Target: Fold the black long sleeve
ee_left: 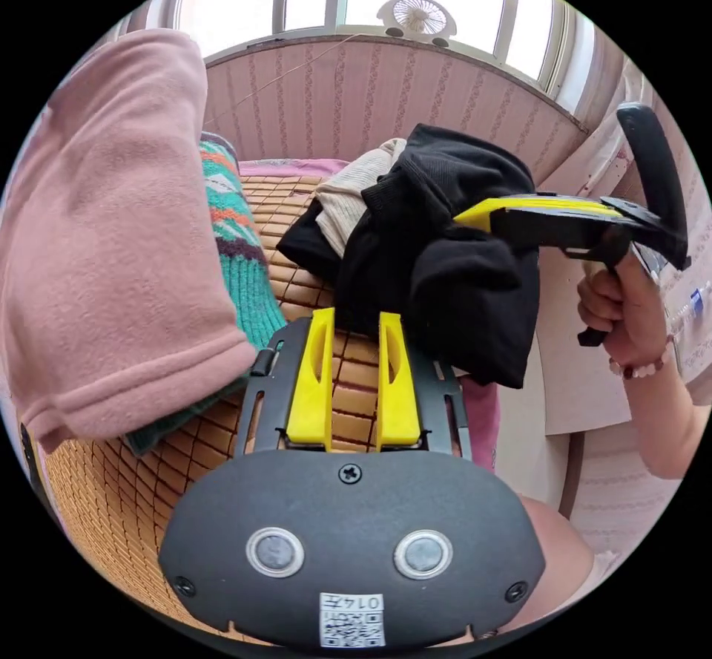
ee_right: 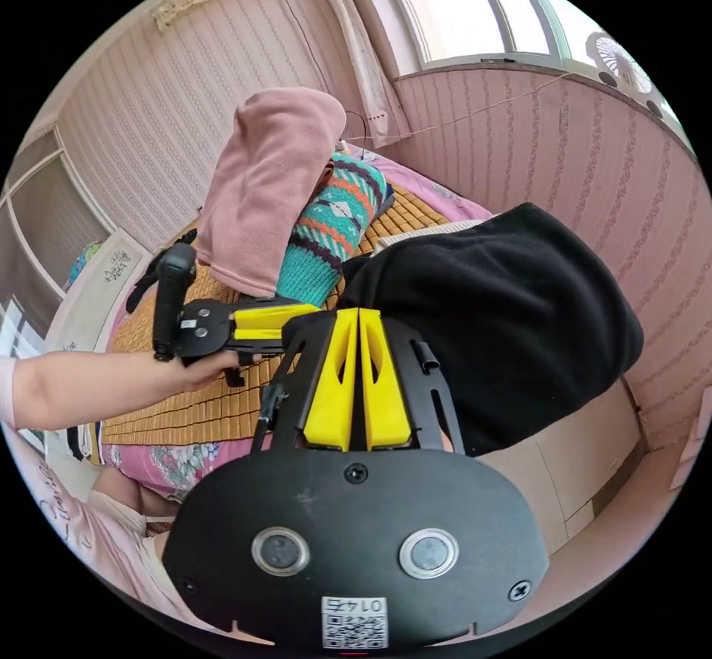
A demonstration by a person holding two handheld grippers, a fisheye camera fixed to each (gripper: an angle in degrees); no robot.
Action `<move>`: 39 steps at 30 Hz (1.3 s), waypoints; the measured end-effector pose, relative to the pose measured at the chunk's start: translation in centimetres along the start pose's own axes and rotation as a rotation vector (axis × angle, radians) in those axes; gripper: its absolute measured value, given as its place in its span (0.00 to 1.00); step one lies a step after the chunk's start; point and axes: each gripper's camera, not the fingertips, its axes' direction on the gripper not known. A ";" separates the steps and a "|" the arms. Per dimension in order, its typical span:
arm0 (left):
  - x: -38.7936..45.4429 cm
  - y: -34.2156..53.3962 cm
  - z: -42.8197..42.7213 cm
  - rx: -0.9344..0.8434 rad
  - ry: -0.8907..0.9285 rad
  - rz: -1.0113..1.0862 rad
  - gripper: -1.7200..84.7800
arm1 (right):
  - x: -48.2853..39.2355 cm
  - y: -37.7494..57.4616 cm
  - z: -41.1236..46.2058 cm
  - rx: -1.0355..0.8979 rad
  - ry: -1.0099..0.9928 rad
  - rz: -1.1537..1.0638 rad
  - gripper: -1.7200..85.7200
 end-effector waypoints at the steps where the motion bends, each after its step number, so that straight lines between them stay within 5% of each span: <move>1: 0.1 -0.4 0.4 -0.011 -0.005 0.002 0.09 | 1.0 0.9 -2.3 0.049 -0.065 0.025 0.02; 3: 0.3 -1.6 1.2 -0.068 0.000 -0.038 0.02 | 2.4 2.5 -5.9 0.123 -0.182 0.061 0.02; 17: -0.2 -0.3 -6.9 0.045 0.041 -0.113 0.01 | 3.1 6.4 -26.0 0.391 -0.507 -0.066 0.02; 20: 0.2 0.1 -6.4 0.027 -0.046 -0.083 0.02 | 3.2 6.8 -26.9 0.370 -0.471 -0.073 0.02; 28: -1.8 -2.1 -2.0 0.031 0.119 -0.157 0.14 | 8.2 10.6 -25.3 0.344 -0.500 0.043 0.02; 31: -2.4 -1.6 -1.0 0.008 0.253 -0.128 0.10 | 9.6 11.9 -24.8 0.356 -0.504 0.081 0.02; 39: 0.5 4.9 -12.0 0.204 0.222 -0.020 0.02 | 9.2 14.3 -26.7 0.464 -0.575 0.093 0.02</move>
